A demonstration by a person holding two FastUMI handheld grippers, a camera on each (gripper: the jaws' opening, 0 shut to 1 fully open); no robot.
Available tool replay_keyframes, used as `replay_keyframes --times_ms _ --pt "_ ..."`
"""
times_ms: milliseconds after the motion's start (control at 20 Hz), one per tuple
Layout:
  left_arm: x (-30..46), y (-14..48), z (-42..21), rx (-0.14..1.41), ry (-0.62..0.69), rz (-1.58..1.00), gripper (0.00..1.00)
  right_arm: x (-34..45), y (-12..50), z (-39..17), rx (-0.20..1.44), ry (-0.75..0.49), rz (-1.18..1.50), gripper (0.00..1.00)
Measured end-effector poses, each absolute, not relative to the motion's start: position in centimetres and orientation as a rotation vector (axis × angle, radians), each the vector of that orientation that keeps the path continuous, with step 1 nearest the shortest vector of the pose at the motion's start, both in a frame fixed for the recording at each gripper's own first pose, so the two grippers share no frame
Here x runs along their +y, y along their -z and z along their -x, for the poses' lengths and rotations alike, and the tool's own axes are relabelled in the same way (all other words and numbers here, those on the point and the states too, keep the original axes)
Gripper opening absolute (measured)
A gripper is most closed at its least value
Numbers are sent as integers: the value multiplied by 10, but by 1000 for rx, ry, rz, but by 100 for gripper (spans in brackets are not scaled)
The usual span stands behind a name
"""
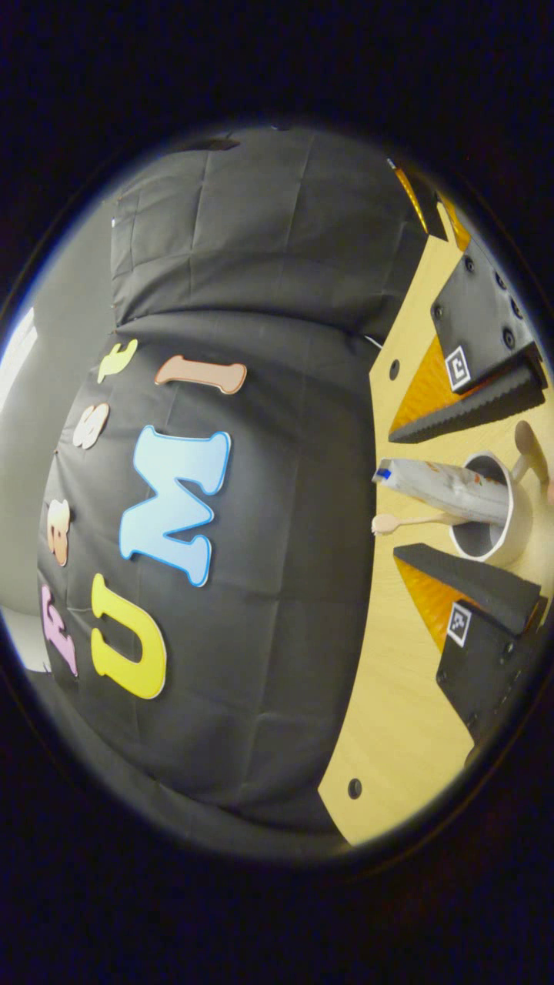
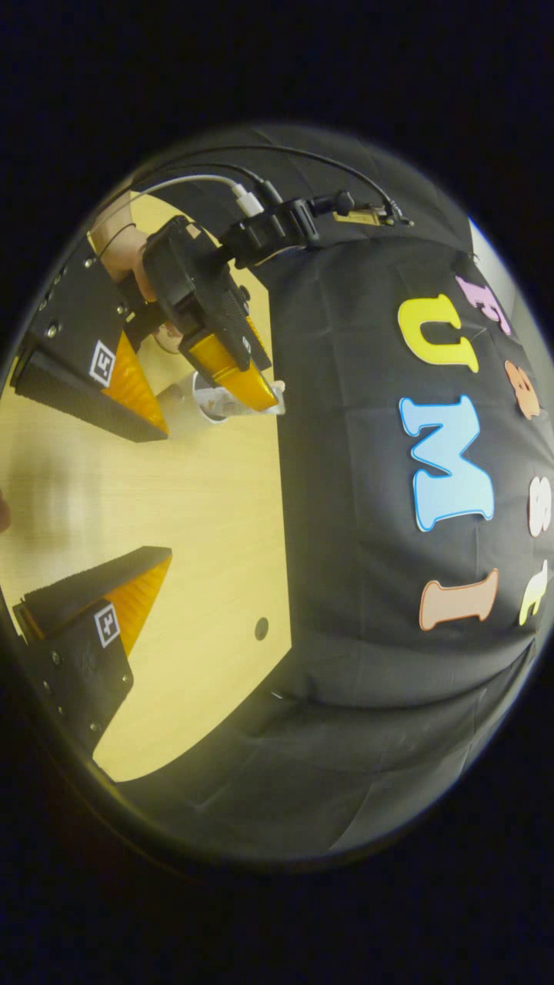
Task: Put the toothbrush and toothpaste on the desktop into the cup, then pick up the cup and place it on the coaster on the desktop.
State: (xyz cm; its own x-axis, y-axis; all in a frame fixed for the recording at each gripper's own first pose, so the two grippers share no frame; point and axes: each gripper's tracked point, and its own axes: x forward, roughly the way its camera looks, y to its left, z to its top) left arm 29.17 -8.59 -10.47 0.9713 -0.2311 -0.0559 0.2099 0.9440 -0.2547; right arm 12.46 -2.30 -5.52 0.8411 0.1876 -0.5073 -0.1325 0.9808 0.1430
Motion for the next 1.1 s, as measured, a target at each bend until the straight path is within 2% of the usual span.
replay_keyframes --times_ms 150,400,1100 --pt "-77 98 -287 89 206 248 91 -17 51 -127 540 -183 -91 87" --pt "-55 83 -273 84 174 246 91 2 48 -135 544 -221 -79 87" --pt "16 58 -215 135 30 176 91 72 82 -158 735 -359 28 87"
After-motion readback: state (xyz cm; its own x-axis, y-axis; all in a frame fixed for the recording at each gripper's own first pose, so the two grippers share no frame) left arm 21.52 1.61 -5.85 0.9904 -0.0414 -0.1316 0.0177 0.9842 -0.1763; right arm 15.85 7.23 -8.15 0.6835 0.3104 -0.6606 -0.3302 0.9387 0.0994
